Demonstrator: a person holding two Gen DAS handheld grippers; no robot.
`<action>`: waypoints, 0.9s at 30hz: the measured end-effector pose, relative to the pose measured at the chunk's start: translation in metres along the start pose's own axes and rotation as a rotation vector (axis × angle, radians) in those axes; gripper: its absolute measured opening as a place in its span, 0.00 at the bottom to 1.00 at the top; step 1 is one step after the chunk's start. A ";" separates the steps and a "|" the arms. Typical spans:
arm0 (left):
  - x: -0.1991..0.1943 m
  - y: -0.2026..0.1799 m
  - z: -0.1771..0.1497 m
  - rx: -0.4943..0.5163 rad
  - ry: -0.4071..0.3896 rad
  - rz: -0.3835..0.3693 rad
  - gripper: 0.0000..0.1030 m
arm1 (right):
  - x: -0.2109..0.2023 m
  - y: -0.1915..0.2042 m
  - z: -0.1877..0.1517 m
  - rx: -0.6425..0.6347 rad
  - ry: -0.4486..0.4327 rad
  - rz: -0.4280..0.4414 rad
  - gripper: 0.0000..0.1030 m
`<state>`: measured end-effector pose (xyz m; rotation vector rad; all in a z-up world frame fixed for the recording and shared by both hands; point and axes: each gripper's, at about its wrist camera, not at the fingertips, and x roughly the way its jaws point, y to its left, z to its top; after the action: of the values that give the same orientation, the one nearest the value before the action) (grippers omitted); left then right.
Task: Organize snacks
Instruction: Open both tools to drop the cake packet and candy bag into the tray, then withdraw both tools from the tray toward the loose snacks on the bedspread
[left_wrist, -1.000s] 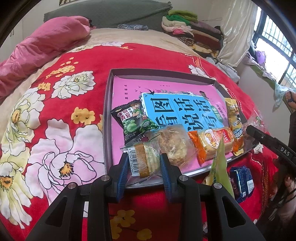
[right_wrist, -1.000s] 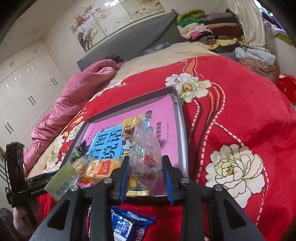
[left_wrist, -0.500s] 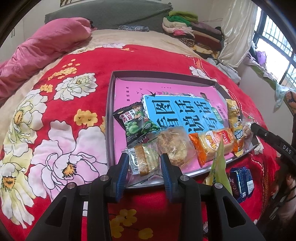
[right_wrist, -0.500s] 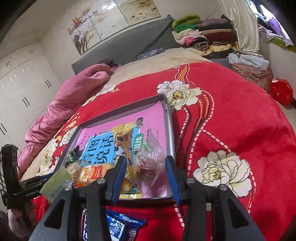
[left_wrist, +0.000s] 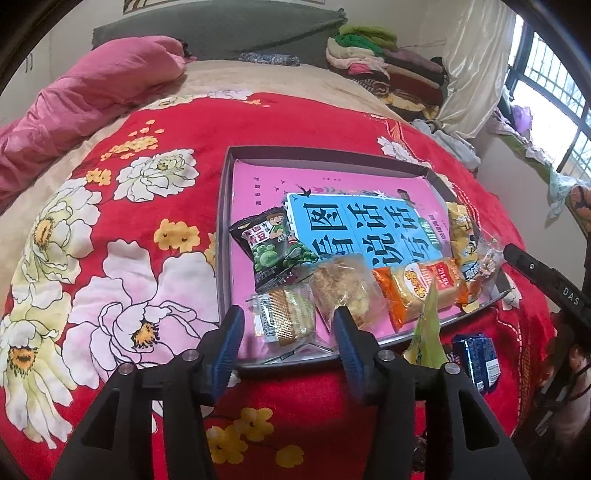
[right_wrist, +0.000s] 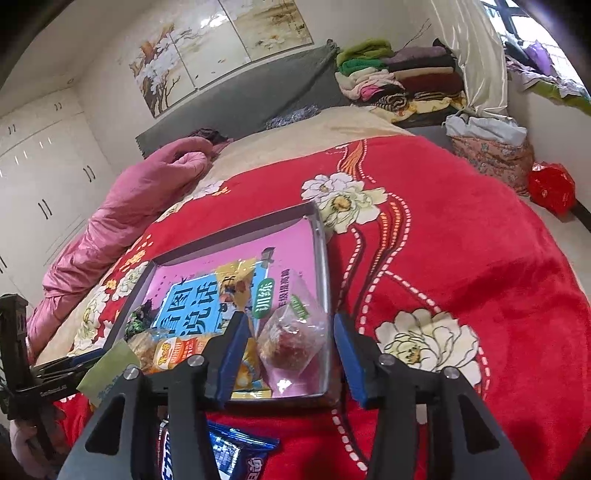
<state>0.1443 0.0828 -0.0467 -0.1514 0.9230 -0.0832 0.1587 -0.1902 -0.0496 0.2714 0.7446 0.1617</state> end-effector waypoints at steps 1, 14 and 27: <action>-0.001 0.000 0.000 -0.001 -0.002 -0.001 0.53 | -0.001 -0.001 0.000 0.003 -0.001 -0.003 0.47; -0.020 0.002 0.002 -0.022 -0.029 -0.017 0.66 | -0.012 0.013 0.000 -0.054 -0.037 0.005 0.47; -0.042 0.003 0.001 -0.060 -0.064 -0.053 0.69 | -0.026 0.041 -0.008 -0.126 -0.050 0.068 0.59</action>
<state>0.1200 0.0911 -0.0137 -0.2333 0.8585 -0.0993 0.1325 -0.1561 -0.0267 0.1803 0.6729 0.2640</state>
